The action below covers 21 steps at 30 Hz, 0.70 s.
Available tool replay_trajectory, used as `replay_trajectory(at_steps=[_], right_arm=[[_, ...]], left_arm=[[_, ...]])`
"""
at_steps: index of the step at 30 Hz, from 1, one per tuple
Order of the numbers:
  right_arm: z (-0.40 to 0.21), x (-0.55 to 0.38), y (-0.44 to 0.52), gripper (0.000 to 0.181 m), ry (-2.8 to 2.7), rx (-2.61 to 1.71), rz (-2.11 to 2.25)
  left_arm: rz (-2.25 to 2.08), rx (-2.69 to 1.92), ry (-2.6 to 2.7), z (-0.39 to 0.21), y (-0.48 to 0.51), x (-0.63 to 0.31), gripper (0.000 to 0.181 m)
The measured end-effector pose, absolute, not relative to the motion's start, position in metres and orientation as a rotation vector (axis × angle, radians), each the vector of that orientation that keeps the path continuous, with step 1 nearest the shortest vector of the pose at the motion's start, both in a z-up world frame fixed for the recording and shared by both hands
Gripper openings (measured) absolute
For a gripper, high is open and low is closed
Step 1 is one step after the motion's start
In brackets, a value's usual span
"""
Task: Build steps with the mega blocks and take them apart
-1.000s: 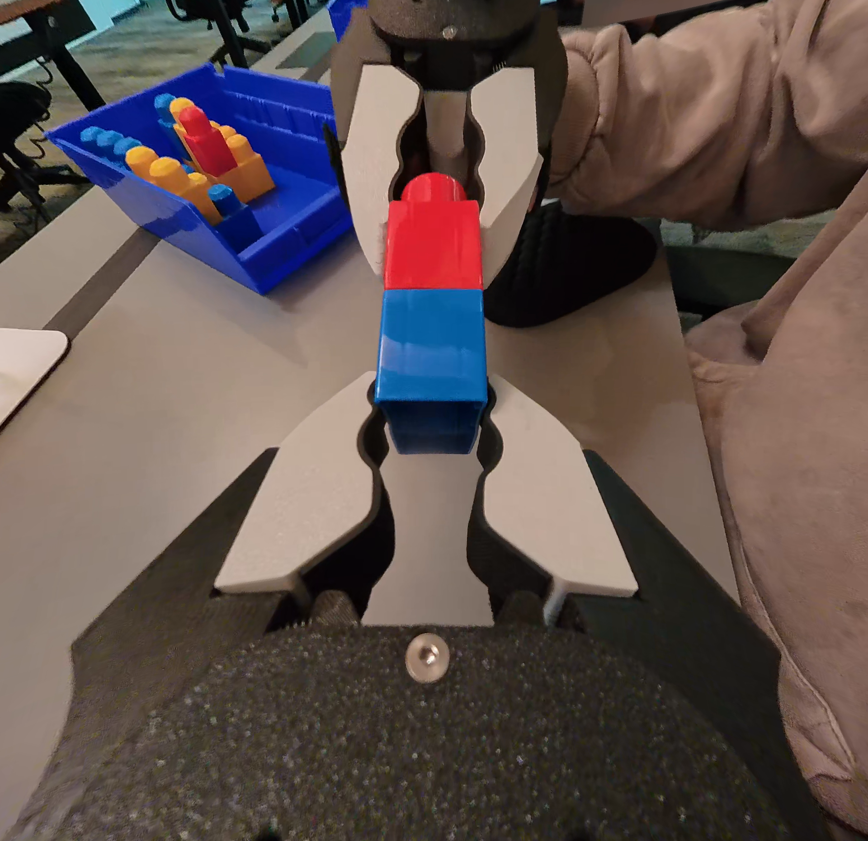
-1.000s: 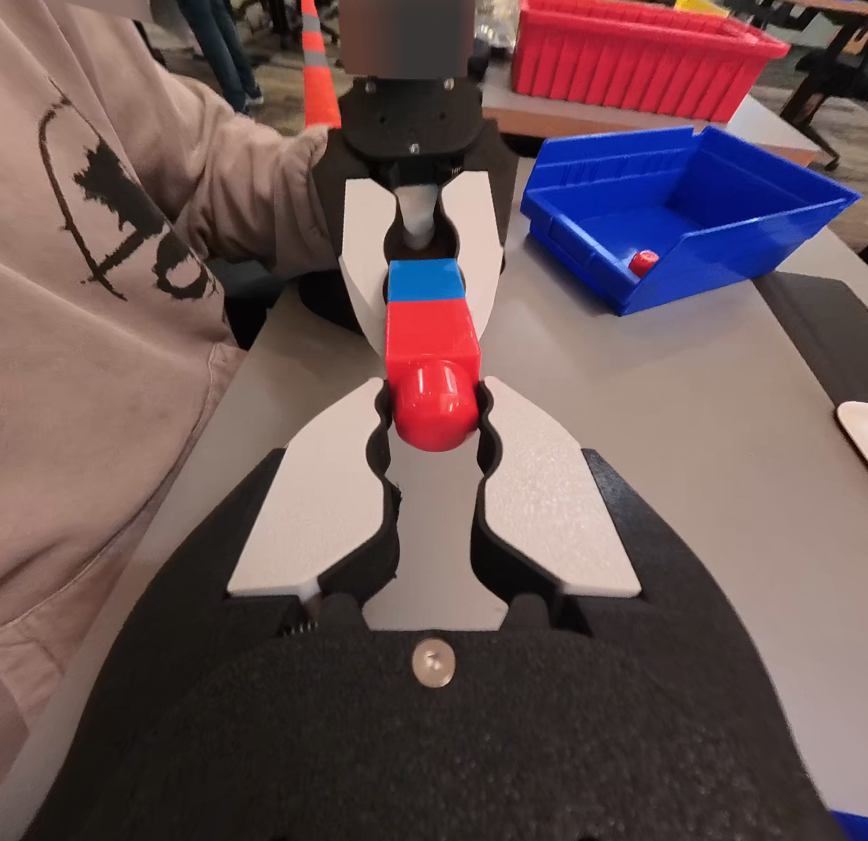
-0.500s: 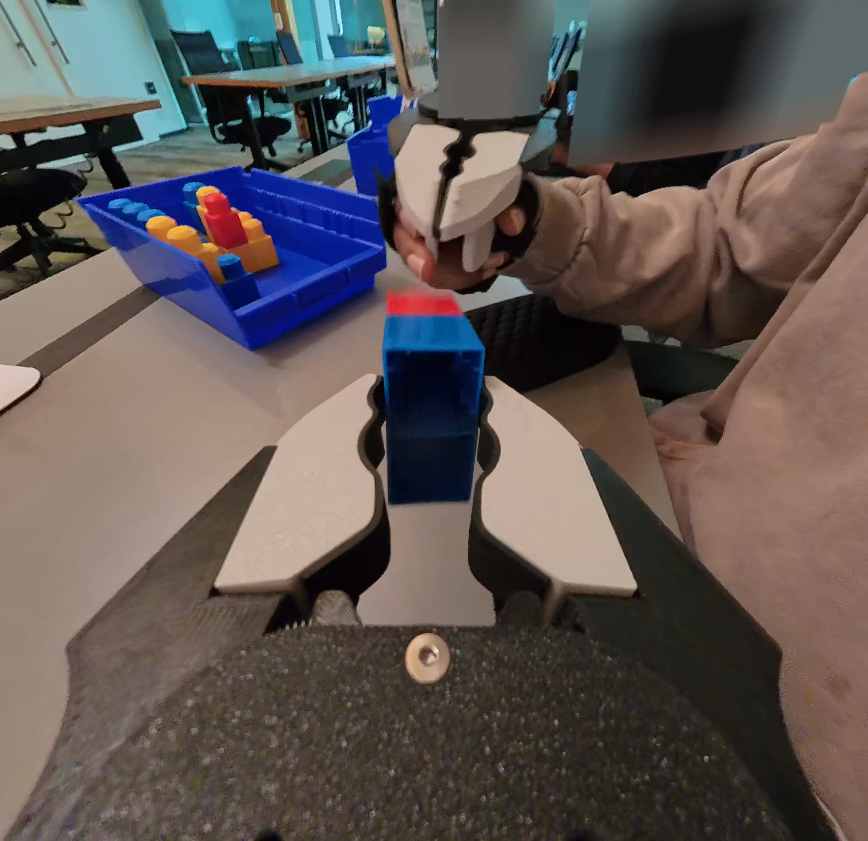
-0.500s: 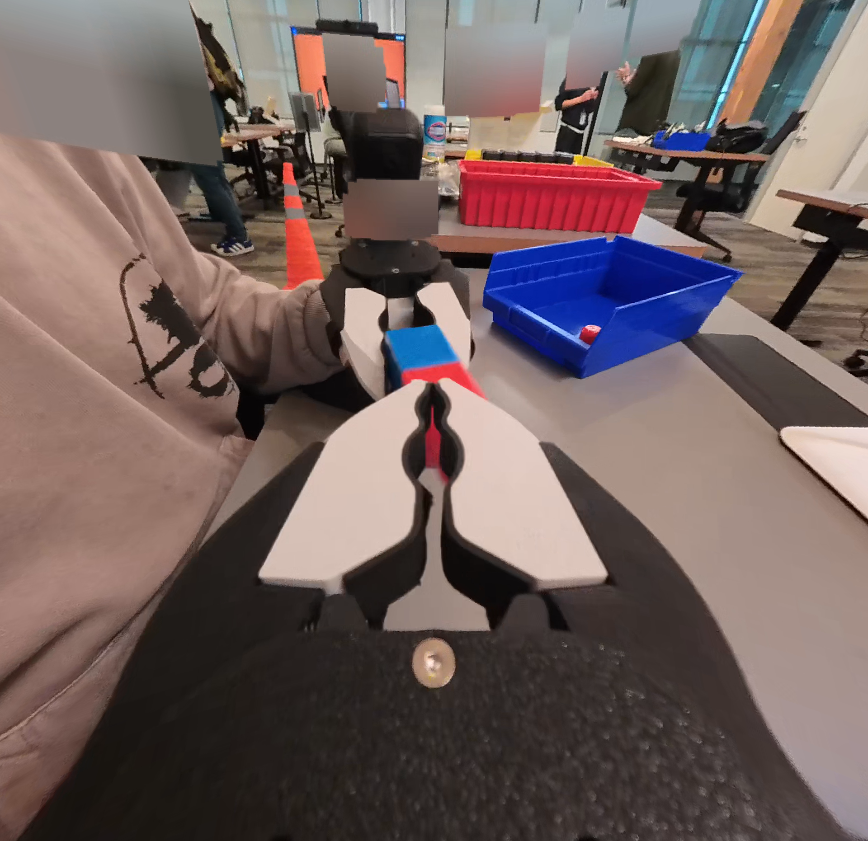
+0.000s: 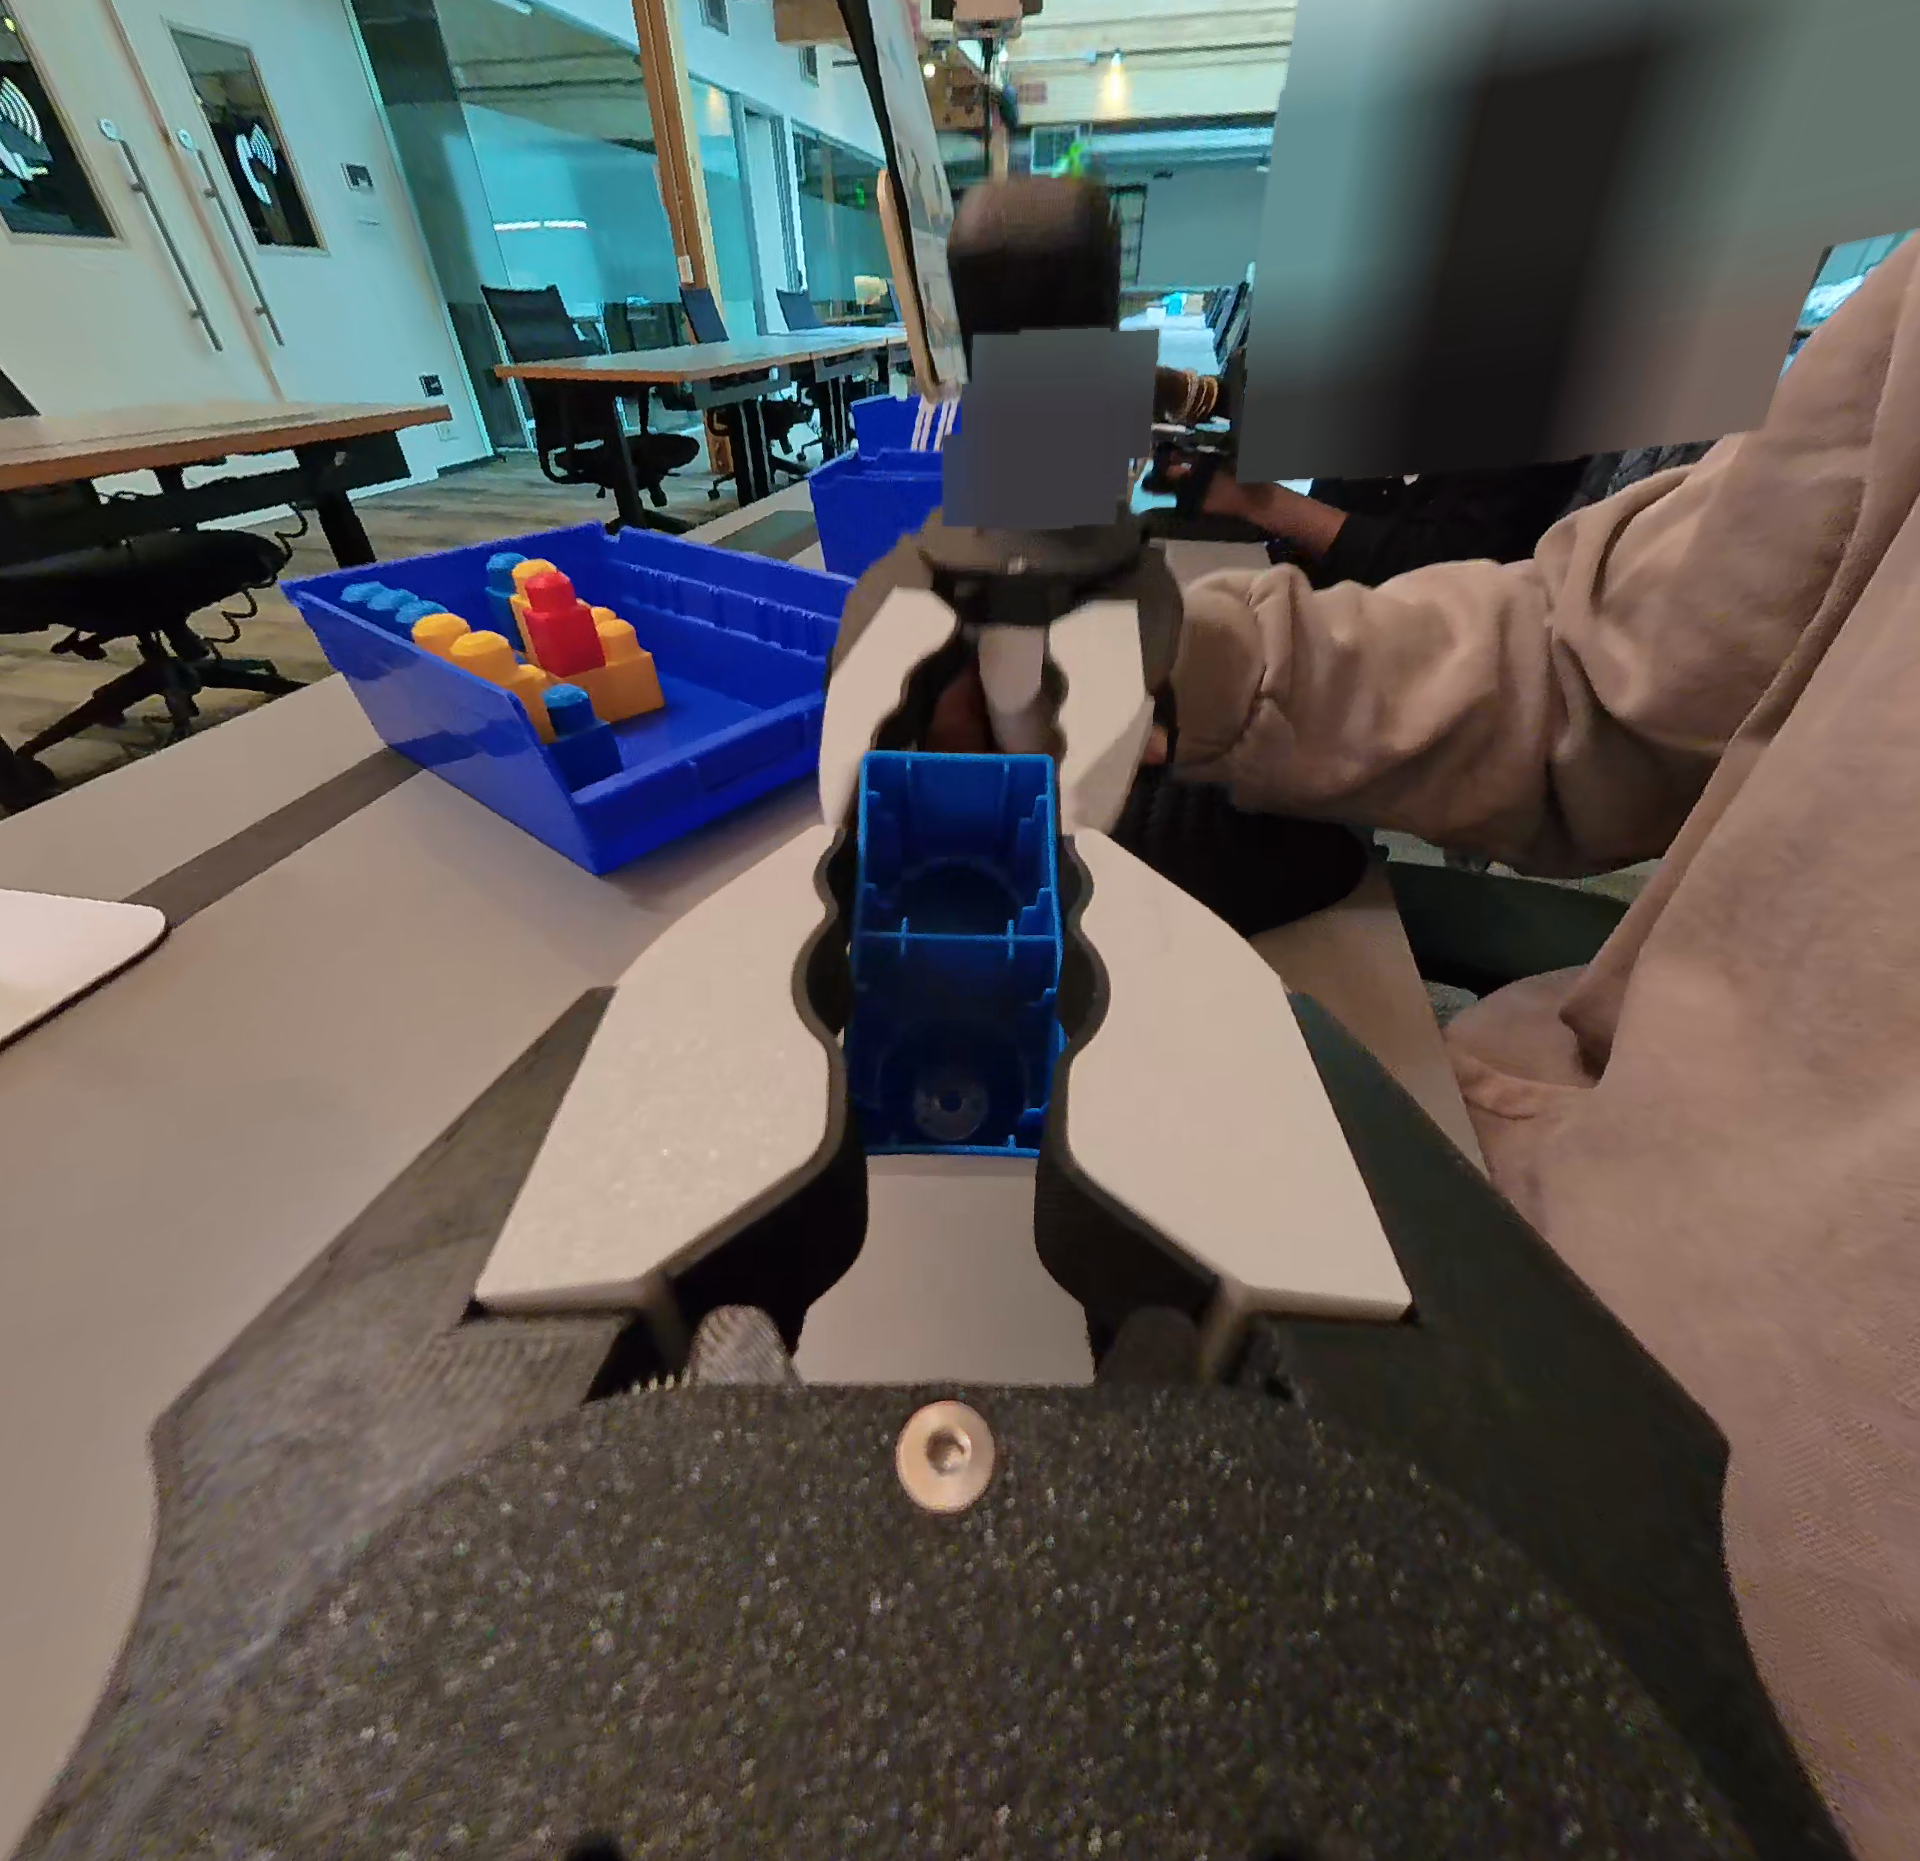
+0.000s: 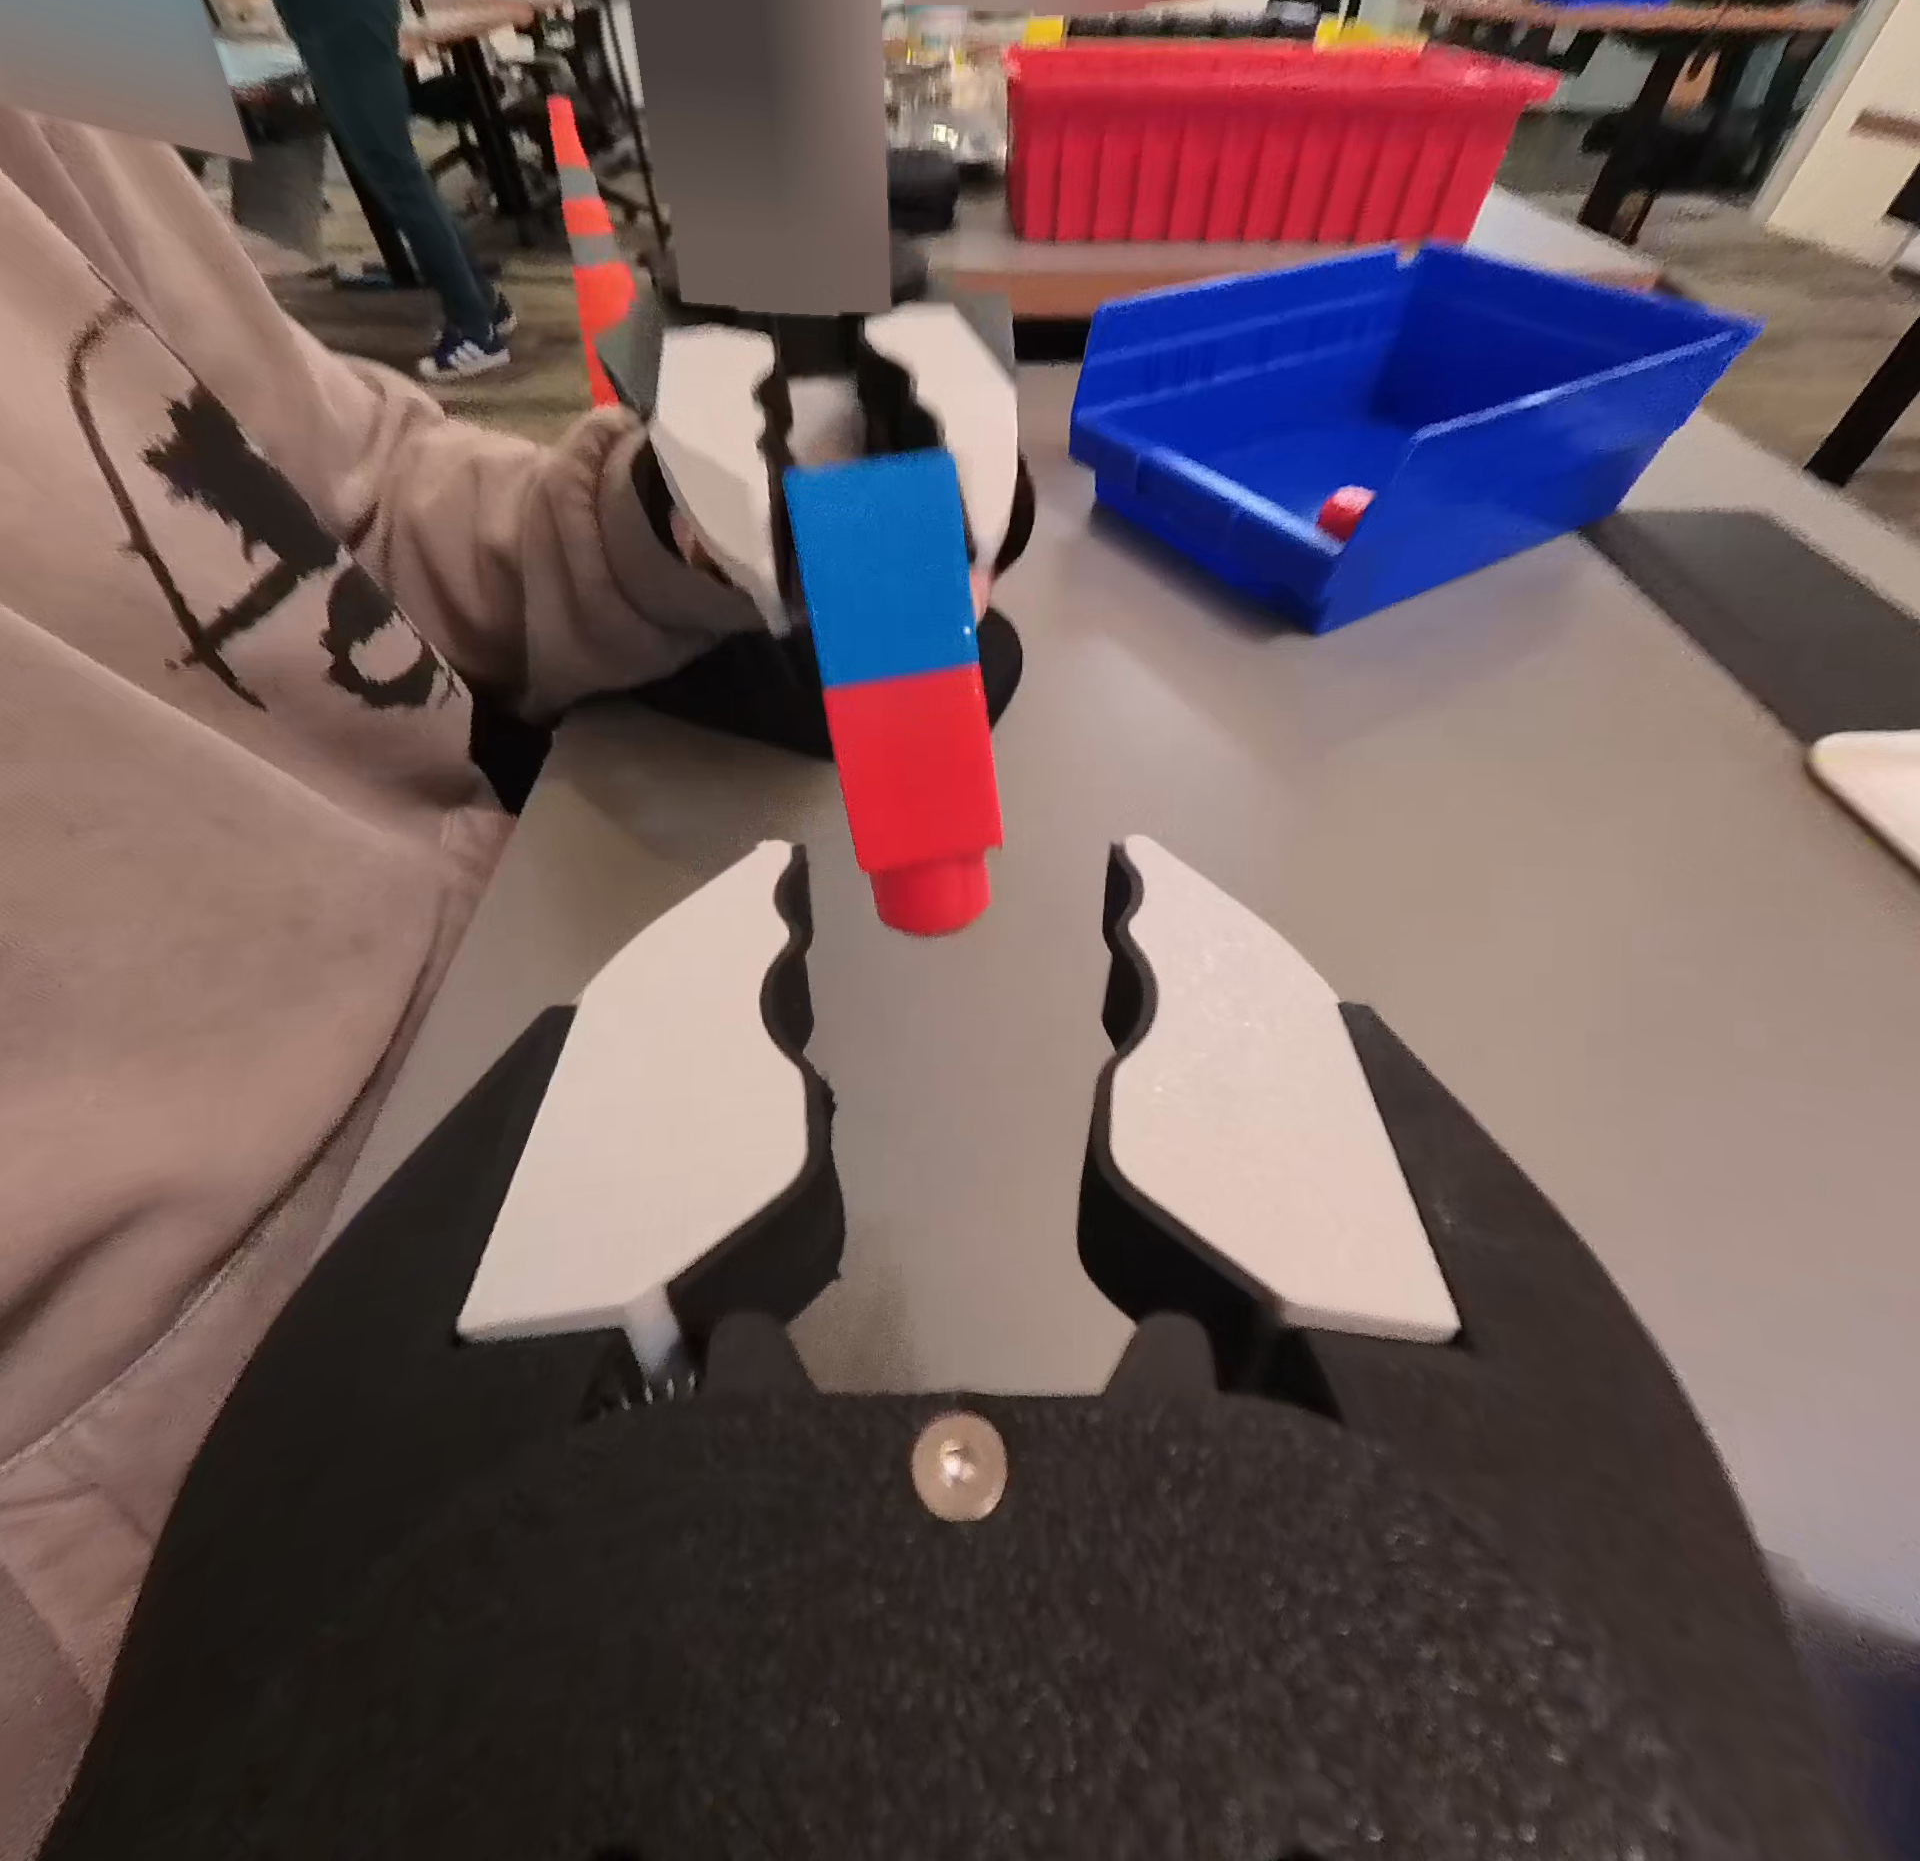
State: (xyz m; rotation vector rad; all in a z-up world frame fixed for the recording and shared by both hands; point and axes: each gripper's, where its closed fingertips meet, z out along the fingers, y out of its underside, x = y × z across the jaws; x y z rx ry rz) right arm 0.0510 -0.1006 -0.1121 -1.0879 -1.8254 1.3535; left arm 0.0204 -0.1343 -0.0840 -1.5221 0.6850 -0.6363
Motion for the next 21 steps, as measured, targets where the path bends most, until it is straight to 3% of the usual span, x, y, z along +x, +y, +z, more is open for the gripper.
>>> replay_trajectory(at_steps=[7, 11, 13, 21], right_arm=[[-0.128, 0.036, -0.127, 0.056, -1.818, -1.096, 1.514], [-0.095, 0.035, -0.13, 0.034, -1.628, -1.025, 1.739], [-0.081, 0.039, -0.124, 0.032, -1.568, -0.99, 1.782], [-0.063, 0.05, -0.115, 0.031, -1.893, -0.954, 1.475]], left_arm=[[-0.707, -1.391, 0.631, -0.057, -0.143, 0.021, 0.037], [-0.746, -1.336, 0.58, -0.048, -0.144, 0.018, 0.037], [-0.75, -1.343, 0.568, -0.05, -0.144, 0.016, 0.037], [-0.725, -1.565, 0.651, -0.102, -0.135, 0.033, 0.037]])
